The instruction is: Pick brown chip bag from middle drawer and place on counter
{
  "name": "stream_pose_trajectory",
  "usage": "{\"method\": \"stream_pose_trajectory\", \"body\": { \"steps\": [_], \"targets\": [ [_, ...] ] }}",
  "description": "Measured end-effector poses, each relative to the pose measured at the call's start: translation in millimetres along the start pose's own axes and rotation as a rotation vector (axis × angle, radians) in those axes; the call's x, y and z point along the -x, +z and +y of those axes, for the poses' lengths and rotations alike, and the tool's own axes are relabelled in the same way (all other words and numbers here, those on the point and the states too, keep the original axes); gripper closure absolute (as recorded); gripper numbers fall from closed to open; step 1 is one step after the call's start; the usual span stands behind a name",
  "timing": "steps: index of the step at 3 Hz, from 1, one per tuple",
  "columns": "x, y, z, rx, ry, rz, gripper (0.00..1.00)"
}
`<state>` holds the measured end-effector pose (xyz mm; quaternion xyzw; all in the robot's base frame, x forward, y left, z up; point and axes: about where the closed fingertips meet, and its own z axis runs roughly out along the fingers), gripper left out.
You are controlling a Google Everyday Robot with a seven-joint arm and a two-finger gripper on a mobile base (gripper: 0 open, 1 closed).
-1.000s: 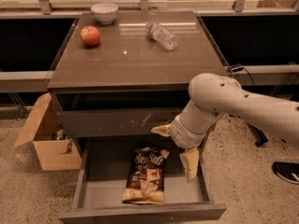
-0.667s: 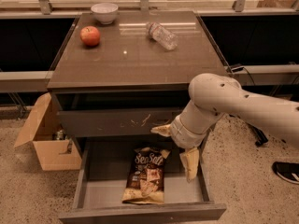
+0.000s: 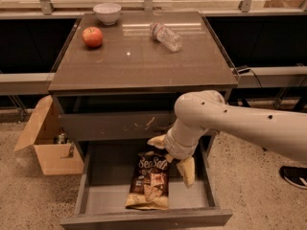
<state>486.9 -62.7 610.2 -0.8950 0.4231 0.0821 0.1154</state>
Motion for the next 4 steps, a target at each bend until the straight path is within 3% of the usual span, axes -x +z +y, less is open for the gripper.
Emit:
{"method": "stream_pose_trajectory", "body": {
  "steps": [1,2,4],
  "targets": [
    [-12.8,37.5,-6.9,-0.031,-0.092,0.04,0.0],
    [-23.4,74.4,-17.4,-0.054,-0.154,0.02,0.0],
    [-42.0,143.1,-39.6,-0.059,-0.197,-0.06,0.0]
  ]
}}
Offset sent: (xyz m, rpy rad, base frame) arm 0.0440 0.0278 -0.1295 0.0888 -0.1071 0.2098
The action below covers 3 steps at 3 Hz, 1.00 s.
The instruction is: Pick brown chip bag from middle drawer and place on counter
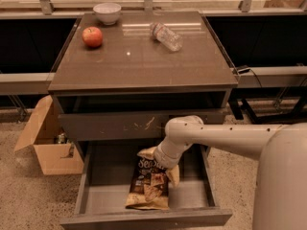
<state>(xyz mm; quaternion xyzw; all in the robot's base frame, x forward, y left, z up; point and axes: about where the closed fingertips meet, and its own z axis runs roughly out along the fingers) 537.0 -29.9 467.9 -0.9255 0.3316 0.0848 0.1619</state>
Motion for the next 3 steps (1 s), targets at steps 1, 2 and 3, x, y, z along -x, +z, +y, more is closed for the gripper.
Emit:
{"method": "stream_pose_trajectory", "body": {
  "steps": [1,2,3],
  "targets": [
    [-4.6,21.6,-4.2,0.005,0.005,0.01,0.0],
    [-9.2,44.3,-4.3,0.031,0.018,0.036,0.0],
    [-19.9,71.9,2.2,0.075,0.051,0.048,0.04]
  ]
}}
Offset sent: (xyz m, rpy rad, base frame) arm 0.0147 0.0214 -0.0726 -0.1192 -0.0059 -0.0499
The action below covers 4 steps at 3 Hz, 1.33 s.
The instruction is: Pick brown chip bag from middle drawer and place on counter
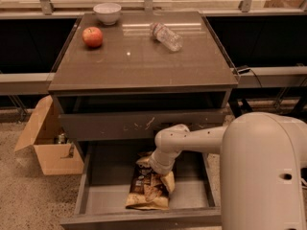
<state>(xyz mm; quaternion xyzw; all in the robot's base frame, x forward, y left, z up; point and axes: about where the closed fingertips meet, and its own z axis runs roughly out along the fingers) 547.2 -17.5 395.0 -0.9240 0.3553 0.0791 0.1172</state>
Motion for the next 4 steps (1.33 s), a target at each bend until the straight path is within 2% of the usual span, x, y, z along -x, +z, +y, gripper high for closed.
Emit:
{"method": "stream_pose_trajectory", "body": {
  "steps": [1,2,3,4],
  "targets": [
    [-5.7,11.9,3.7,0.012,0.016,-0.006,0.27],
    [-5.1,6.6,8.4,-0.016,0.015,-0.016,0.58],
    [0.6,-12.5,11.4,-0.06,0.004,-0.017,0.81],
    [26.3,-68.2,14.2,-0.174,-0.045,-0.046,1.0]
  ]
}}
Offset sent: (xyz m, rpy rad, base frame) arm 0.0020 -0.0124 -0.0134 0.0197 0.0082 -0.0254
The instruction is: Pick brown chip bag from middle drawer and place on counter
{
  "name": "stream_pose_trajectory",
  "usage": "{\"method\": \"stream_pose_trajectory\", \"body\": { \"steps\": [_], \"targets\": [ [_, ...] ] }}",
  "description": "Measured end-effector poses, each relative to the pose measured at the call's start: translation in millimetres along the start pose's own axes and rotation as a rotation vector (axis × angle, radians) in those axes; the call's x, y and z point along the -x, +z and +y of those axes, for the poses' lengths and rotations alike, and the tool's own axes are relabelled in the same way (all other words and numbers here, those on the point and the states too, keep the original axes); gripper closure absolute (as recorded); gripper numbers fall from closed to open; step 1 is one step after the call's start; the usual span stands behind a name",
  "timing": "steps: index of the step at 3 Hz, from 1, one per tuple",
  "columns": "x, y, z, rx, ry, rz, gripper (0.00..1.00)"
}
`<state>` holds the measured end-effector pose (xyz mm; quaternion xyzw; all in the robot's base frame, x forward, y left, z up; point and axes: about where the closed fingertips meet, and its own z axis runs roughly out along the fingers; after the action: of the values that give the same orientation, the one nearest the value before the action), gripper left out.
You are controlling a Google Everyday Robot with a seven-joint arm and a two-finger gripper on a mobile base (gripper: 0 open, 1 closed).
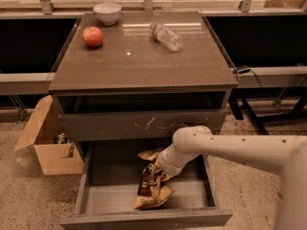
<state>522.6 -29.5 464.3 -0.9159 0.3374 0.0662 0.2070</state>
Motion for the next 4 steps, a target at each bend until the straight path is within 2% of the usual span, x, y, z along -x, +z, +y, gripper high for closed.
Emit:
{"method": "stream_pose_trajectory", "body": {
  "steps": [1,2,3,4],
  "targets": [
    [23.0,-66.1,-5.4,-0.131,-0.049,-0.041,1.0],
    [14.5,-86.2,17.2,-0.173,-0.051,-0.029,1.0],
    [14.5,-86.2,17.2,-0.173,-0.051,-0.029,1.0],
    [22.4,-121.3,0.1,-0.24,-0.098,-0.029,1.0]
  ]
}}
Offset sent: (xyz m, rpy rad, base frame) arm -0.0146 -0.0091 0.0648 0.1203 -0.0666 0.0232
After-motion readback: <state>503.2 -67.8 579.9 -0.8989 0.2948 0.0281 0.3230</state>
